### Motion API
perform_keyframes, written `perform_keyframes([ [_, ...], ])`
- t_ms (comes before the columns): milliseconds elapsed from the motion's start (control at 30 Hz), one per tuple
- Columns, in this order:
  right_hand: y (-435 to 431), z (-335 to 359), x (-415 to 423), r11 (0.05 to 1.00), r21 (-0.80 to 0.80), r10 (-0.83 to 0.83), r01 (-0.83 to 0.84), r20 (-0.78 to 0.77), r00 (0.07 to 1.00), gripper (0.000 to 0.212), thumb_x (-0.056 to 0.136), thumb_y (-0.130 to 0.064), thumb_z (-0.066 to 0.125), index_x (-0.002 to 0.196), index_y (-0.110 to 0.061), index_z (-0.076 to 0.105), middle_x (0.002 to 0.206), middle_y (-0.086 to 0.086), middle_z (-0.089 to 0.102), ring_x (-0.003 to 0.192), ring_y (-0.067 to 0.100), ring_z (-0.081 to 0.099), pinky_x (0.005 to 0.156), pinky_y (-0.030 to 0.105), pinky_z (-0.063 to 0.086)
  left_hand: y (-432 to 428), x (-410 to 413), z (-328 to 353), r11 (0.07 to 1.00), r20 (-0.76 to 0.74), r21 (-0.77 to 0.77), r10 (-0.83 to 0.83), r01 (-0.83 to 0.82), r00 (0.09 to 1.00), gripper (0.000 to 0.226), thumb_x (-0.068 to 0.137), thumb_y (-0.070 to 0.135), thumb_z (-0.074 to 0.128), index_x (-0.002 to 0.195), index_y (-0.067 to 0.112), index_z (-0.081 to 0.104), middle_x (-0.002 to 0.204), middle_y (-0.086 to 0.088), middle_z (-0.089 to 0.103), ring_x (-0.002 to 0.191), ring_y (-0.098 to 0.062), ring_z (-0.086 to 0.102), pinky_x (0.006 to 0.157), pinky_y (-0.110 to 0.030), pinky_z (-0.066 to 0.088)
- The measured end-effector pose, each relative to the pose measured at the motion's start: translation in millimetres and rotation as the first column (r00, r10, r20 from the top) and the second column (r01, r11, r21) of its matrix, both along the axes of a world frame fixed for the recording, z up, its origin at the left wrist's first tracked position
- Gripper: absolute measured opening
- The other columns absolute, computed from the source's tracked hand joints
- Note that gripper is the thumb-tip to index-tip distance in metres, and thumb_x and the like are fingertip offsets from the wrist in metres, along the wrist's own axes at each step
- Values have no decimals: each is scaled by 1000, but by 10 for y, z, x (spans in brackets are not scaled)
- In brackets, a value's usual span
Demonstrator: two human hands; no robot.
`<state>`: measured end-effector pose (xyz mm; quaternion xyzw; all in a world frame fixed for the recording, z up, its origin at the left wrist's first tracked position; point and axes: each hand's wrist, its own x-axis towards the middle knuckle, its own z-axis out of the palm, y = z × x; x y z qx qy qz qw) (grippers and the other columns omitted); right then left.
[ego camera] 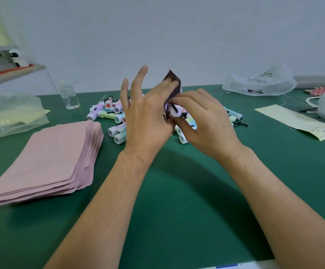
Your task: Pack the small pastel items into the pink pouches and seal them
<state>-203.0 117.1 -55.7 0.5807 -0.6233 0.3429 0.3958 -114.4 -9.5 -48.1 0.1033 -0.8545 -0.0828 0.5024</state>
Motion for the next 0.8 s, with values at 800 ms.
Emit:
perform_keyframes([
  [800,178,142,-88,973,-232,227,-14,937,265,29,85,8,46,88,-8,70,55,-10,62,42,3,50,41,17,33,8,-13,-185,932,55,-272,-234,240,971,59,89,34,80,140,11,65,157,-7,53,148,-27,47,125,-58,26],
])
